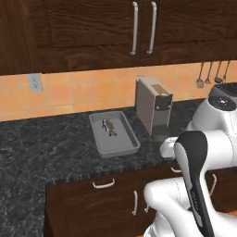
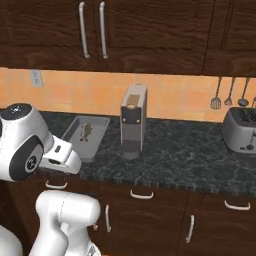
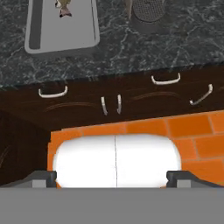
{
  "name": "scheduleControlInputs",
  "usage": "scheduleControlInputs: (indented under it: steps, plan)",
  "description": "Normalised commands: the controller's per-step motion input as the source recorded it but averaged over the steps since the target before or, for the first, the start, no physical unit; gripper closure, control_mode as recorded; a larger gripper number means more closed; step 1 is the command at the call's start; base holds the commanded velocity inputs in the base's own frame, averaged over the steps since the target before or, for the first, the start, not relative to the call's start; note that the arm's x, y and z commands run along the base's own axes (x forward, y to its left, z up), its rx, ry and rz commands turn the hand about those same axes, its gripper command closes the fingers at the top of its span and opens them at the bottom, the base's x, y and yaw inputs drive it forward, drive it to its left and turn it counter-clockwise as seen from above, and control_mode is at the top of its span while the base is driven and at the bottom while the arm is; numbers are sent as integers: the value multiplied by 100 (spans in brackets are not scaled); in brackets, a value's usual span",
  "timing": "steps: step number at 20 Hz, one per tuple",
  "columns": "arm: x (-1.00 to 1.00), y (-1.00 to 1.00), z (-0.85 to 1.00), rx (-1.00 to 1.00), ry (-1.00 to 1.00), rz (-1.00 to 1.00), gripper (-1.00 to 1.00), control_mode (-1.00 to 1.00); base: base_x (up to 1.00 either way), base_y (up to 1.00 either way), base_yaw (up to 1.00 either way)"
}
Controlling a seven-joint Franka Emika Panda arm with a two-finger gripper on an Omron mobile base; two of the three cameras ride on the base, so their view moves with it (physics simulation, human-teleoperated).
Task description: Place one lime and one fish in each tupperware on the nearby counter, to pack two identical lunches.
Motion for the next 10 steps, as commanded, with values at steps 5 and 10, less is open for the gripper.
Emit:
scheduleControlInputs:
  steps: [5, 10]
  plan:
    - [0, 0, 0, 0, 0, 0, -100, 100, -81, -95, -21]
    - [0, 0, 0, 0, 0, 0, -100, 100, -29, -100, -6]
